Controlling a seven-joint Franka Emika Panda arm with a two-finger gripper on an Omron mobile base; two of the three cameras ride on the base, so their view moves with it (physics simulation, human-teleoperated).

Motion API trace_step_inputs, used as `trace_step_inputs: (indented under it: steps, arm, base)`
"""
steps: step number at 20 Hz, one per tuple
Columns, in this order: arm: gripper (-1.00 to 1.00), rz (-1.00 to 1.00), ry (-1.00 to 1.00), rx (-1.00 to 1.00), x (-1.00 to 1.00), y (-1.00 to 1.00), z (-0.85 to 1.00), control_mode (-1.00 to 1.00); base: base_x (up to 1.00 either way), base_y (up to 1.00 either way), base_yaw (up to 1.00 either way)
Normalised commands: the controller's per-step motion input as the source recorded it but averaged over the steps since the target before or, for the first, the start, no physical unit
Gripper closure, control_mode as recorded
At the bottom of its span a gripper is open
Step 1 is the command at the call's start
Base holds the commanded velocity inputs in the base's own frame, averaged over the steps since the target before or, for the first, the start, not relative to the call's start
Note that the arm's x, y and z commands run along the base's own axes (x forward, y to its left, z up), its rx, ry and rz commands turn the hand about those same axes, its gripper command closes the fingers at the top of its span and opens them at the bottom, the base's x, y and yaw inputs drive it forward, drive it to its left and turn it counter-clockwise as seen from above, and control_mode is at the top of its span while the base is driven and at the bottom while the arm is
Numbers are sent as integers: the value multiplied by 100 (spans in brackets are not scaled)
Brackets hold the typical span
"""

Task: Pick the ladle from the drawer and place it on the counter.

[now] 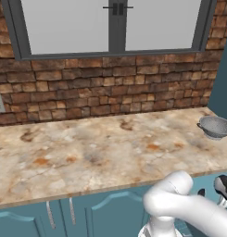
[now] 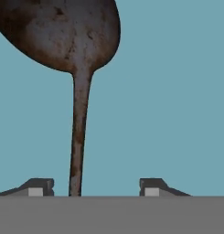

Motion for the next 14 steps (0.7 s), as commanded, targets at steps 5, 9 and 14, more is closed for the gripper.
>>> trace_step_inputs:
  steps: [5,9,14]
  arm:
    - [100,0,3,-5,-41,9,-100,-100]
    - [100,0,12,-9,-100,46,-100,-100]
    - [100,0,11,-1,-80,32,-98,-100]
  base:
    - [0,0,0]
    - [0,0,0]
    - [0,0,0]
